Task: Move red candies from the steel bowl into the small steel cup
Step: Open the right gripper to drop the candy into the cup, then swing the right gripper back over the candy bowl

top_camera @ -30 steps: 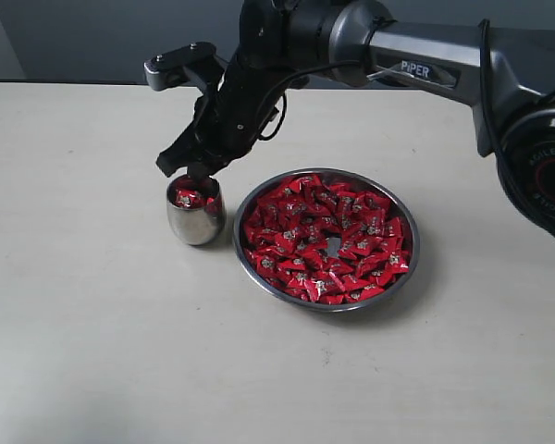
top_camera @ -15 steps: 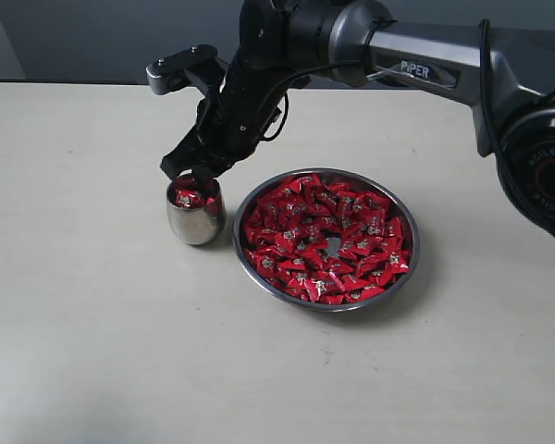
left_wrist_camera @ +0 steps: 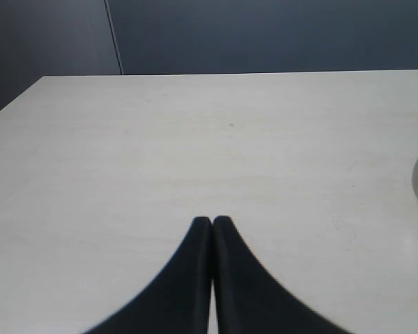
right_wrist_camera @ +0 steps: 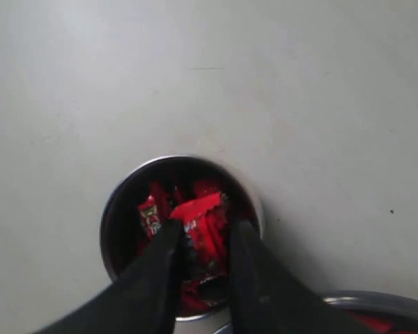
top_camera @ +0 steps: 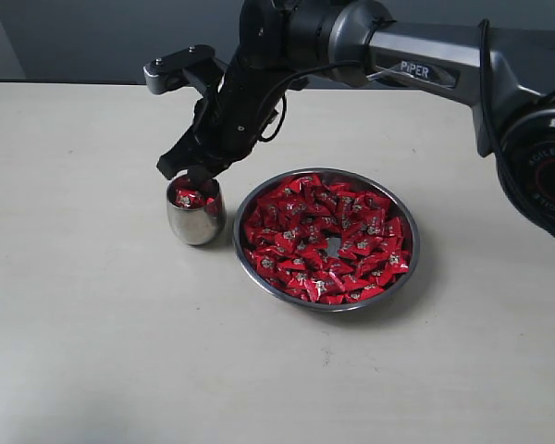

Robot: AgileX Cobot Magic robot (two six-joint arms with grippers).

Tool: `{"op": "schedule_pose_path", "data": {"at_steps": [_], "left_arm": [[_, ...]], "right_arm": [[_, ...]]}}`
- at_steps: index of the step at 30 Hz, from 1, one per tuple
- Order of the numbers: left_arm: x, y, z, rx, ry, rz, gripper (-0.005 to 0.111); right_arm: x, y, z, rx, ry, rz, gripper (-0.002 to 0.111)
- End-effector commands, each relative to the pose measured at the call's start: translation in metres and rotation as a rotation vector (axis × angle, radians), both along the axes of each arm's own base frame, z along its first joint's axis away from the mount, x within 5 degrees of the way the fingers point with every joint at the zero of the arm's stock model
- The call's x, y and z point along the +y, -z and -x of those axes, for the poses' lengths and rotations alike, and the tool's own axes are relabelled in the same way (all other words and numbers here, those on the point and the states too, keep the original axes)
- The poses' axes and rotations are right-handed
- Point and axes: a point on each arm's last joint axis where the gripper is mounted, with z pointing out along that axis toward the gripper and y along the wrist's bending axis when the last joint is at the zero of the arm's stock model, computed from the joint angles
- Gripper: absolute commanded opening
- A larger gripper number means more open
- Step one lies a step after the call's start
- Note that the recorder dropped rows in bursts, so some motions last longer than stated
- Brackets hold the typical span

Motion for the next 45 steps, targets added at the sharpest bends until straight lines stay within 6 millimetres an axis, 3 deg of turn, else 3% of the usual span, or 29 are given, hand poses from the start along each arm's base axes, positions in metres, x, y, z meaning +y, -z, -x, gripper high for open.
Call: {"op": "schedule_pose_path", "data": {"at_steps": [1, 9, 11, 16, 19, 31, 41, 45], "left_arm": [[0.0, 0.0, 0.0, -0.012, 0.005, 0.005, 0.0], [0.0, 0.0, 0.0, -0.012, 0.005, 0.005, 0.0], [0.0, 0.0, 0.0, -0.012, 0.005, 0.005, 0.0], [0.0, 0.0, 0.0, -0.012, 0.005, 0.005, 0.0], [0.0, 0.0, 0.0, -0.012, 0.005, 0.005, 0.0], [0.0, 0.0, 0.0, -0.012, 0.005, 0.005, 0.0], [0.0, 0.0, 0.0, -0.012, 0.005, 0.005, 0.0], [0.0, 0.0, 0.0, -0.012, 0.005, 0.005, 0.0]], "right_arm": [[0.001, -0.005, 0.0, -0.007, -0.016, -0.017, -0.001], [0.0, -0.005, -0.001, -0.016, -0.018, -0.011, -0.001], [0.0, -0.005, 0.0, -0.014, -0.019, -0.009, 0.005], [0.0, -0.005, 0.0, -0.012, -0.016, -0.01, 0.032], [0.0, -0.005, -0.001, -0.013, -0.017, -0.008, 0.037], [0.0, -0.008, 0.0, -0.019, -0.015, -0.015, 0.037], [-0.033, -0.075, -0.017, -0.216, 0.055, -0.069, 0.036], [-0.051, -0.087, -0.028, -0.214, 0.109, -0.101, 0.018]]}}
